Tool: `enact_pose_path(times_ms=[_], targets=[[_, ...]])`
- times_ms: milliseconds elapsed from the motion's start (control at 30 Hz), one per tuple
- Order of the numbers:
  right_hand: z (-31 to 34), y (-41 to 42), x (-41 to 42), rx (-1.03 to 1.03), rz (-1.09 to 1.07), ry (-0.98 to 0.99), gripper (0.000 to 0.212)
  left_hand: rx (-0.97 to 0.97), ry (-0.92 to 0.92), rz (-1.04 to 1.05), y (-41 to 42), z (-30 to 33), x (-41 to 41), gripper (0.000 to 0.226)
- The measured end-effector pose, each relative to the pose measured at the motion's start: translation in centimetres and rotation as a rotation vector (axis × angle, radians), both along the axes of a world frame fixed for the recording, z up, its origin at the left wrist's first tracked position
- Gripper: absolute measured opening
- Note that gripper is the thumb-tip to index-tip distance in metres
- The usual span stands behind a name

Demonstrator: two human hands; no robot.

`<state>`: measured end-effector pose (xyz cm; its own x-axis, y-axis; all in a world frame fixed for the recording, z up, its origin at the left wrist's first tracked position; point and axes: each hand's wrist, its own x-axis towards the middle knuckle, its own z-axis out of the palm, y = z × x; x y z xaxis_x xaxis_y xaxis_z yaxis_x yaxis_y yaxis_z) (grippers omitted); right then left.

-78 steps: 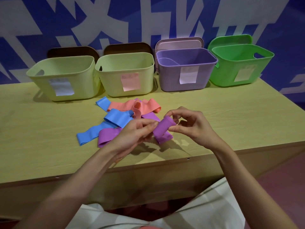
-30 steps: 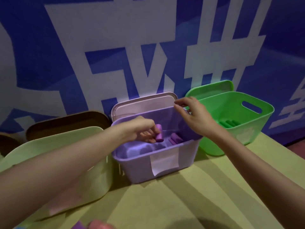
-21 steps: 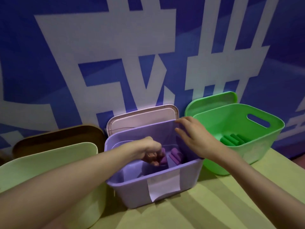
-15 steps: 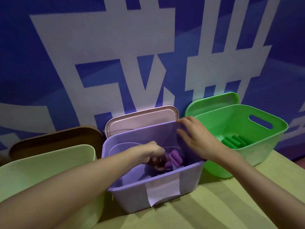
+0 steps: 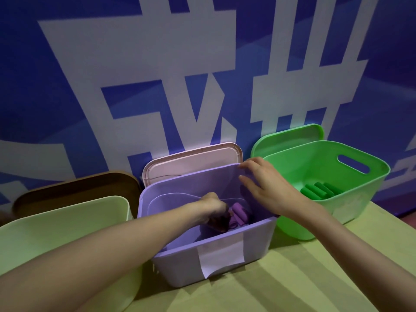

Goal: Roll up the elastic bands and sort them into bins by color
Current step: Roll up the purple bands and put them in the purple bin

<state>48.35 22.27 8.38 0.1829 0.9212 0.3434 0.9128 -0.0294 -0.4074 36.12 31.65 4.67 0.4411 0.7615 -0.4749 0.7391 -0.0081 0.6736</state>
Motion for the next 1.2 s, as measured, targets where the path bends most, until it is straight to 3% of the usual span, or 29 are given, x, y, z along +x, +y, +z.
enact_pose_path(times_ms=[400, 733, 1033, 1200], targets=[[2.0, -0.9, -1.1, -0.065, -0.033, 0.050, 0.034, -0.051, 0.102, -0.076, 0.3, 3.6, -2.9, 0.037], [6.2, -6.5, -7.0, 0.010, -0.002, -0.011, 0.039, 0.446, -0.351, -0.071, -6.0, 11.4, -11.1, 0.005], [4.5, -13.7, -14.4, 0.178, 0.165, -0.045, 0.036, 0.491, -0.368, -0.078, -14.0, 10.9, -21.2, 0.013], [0.7, -18.4, -18.8, 0.110, 0.363, -0.012, 0.033, 0.468, -0.334, -0.173, -18.4, 7.8, -26.7, 0.010]])
